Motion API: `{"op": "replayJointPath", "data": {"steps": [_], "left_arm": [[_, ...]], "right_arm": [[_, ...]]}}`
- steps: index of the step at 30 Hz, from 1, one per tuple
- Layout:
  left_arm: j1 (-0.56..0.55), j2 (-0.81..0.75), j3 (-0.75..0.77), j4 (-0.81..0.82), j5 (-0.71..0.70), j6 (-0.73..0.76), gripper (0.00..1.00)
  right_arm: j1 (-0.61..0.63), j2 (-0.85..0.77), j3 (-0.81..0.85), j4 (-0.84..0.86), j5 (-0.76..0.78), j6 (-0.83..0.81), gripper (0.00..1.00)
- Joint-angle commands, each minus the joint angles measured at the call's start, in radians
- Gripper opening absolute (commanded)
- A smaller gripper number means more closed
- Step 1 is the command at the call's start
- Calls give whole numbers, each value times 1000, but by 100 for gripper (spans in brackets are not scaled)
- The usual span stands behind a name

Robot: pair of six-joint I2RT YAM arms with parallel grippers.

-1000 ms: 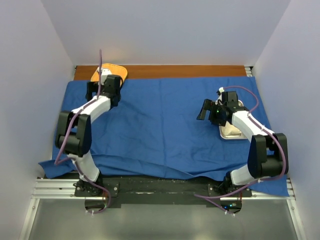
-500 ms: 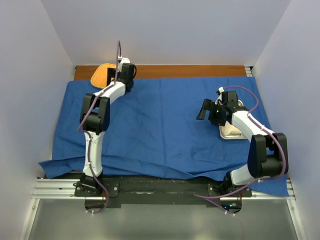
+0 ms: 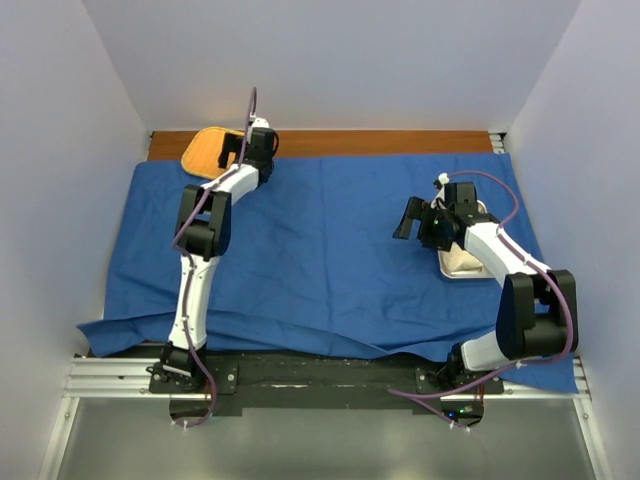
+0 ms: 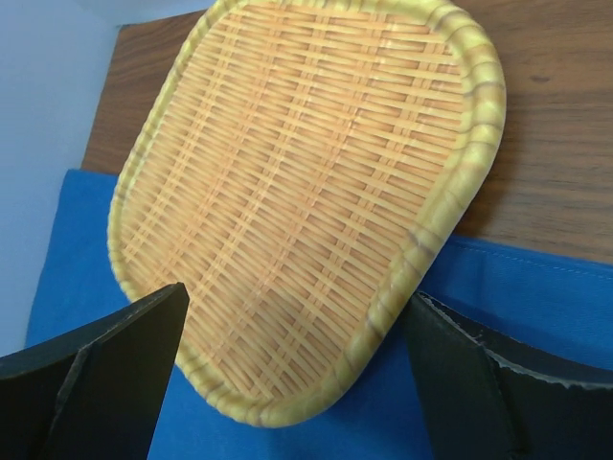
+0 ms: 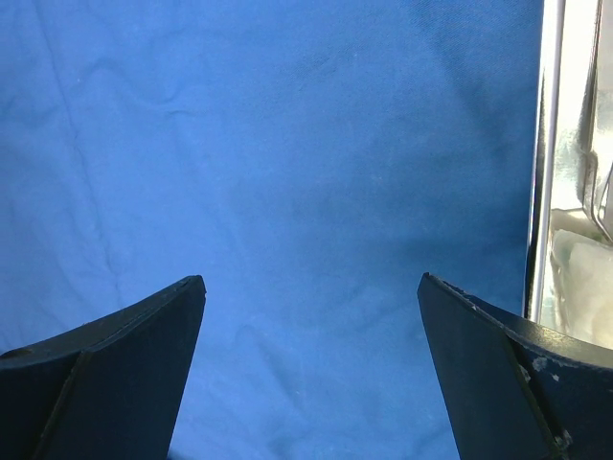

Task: Open and lay out the surgical kit
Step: Adjust the distractor in the surgical kit.

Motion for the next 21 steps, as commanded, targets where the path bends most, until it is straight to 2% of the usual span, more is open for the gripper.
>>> {"op": "replayJointPath", "data": {"steps": [1, 3, 4, 8, 11, 14, 18, 21], "left_arm": [[17, -15, -5, 89, -147, 37, 97], [20, -73, -64, 129, -217, 20, 94], [26, -103, -146, 146, -243, 7, 93], [67, -367, -419, 275, -286, -85, 86], [121, -509, -556, 225, -306, -176, 84], [171, -638, -668, 137, -300, -260, 84], [187, -757, -884, 181, -274, -248, 85], [182, -776, -917, 208, -166, -225, 92]], "right_arm": [[3, -40, -8, -8, -2, -19, 99], [3, -40, -6, -5, 0, -17, 98], [3, -40, -6, -4, 0, -17, 98], [4, -29, -6, 16, -5, -10, 99], [3, -14, -3, 30, -15, -2, 99], [3, 6, 8, 38, -26, -1, 98], [3, 25, 18, 45, -35, -1, 98], [3, 39, 25, 50, -48, -2, 99]]}}
